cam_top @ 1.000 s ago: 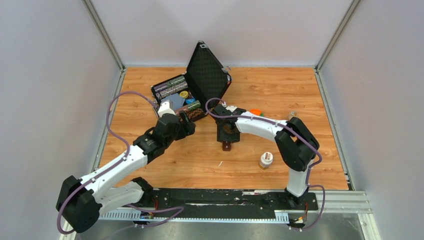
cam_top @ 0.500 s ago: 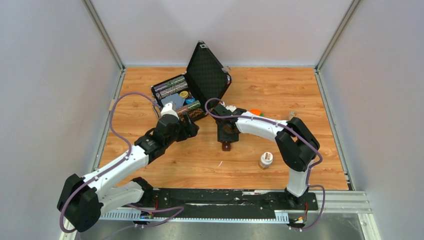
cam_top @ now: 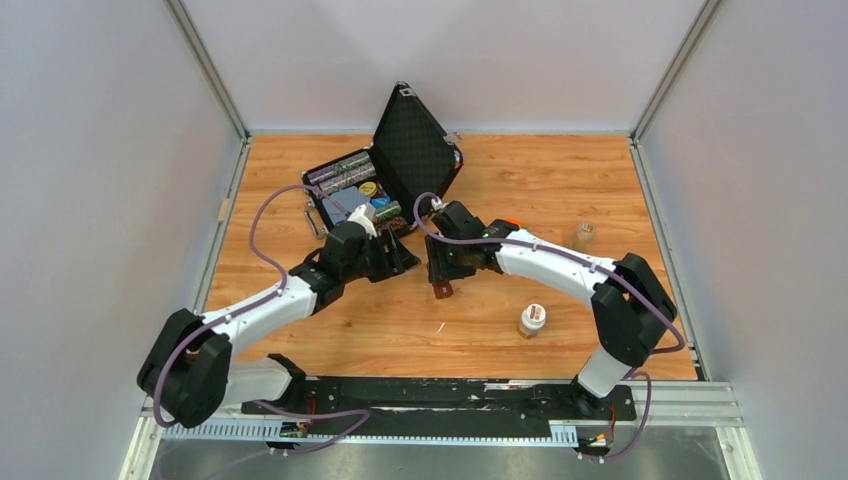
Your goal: Sort the pills into containers
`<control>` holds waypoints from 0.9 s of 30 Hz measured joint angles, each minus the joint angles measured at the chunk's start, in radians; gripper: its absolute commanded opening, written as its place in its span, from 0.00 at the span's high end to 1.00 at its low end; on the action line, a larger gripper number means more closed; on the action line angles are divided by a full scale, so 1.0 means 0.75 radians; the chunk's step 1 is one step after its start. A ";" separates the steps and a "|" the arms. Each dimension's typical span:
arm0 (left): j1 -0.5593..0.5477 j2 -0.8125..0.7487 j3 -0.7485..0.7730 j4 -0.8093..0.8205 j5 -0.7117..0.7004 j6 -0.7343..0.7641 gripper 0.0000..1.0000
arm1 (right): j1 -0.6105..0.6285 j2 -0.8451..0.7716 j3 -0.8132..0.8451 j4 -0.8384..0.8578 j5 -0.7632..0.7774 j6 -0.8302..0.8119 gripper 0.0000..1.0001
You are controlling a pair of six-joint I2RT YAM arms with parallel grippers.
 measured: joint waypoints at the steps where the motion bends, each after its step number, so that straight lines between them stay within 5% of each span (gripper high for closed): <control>1: 0.001 0.018 0.000 0.019 0.027 -0.010 0.33 | 0.000 -0.013 -0.009 0.014 -0.017 -0.012 0.65; 10: 0.006 0.127 0.007 0.209 0.213 -0.085 0.35 | 0.000 -0.125 -0.039 0.071 -0.087 -0.069 0.65; 27: 0.015 0.276 0.021 0.375 0.371 -0.239 0.66 | -0.019 -0.163 -0.038 0.080 -0.134 -0.072 0.66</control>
